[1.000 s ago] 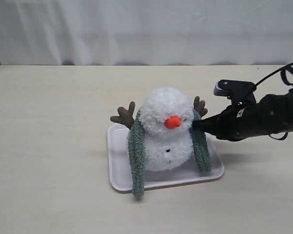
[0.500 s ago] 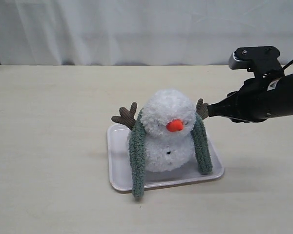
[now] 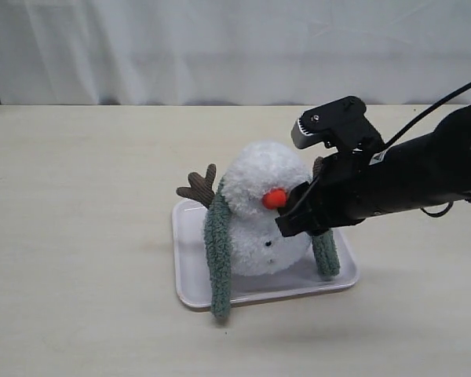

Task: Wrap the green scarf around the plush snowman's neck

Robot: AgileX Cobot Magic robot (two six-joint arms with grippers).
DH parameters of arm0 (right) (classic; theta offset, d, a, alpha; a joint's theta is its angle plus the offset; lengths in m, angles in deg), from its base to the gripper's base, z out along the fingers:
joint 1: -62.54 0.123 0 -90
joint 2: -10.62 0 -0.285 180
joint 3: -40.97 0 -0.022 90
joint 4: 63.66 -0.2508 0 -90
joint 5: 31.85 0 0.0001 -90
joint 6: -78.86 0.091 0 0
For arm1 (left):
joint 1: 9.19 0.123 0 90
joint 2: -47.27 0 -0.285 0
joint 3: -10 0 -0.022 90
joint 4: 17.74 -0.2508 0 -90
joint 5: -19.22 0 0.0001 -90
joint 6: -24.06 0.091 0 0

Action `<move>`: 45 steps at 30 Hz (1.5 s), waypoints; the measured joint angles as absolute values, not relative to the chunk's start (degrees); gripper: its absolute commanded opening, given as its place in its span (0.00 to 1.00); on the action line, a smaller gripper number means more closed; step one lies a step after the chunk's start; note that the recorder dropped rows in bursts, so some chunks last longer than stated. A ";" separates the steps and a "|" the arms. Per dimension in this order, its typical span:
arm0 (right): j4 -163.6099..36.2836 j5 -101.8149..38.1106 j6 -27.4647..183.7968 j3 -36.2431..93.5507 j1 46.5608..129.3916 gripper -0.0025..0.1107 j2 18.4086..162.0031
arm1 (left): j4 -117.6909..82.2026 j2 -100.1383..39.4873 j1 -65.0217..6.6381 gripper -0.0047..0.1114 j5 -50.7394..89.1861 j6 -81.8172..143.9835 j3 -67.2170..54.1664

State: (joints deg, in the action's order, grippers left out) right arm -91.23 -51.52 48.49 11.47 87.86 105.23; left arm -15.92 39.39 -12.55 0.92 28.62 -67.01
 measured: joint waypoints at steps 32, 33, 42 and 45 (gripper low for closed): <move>-63.99 -33.30 71.25 -1.43 87.90 0.46 110.94 | -15.92 39.39 -12.55 0.04 0.92 28.62 -67.01; -63.99 -31.85 71.25 -1.43 87.90 0.46 112.17 | -15.92 39.39 -12.55 0.04 0.92 28.62 -67.01; -63.99 -27.85 69.98 -1.43 87.90 0.23 115.90 | -15.92 39.39 -12.55 0.04 0.92 28.62 -67.01; -63.99 -27.80 69.14 -1.43 87.90 0.06 115.90 | -15.92 39.39 -12.55 0.04 0.92 28.62 -67.01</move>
State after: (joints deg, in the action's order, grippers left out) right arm -63.99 -27.80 69.14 -1.43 87.90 115.90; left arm -15.92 39.39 -12.55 0.92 28.62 -67.01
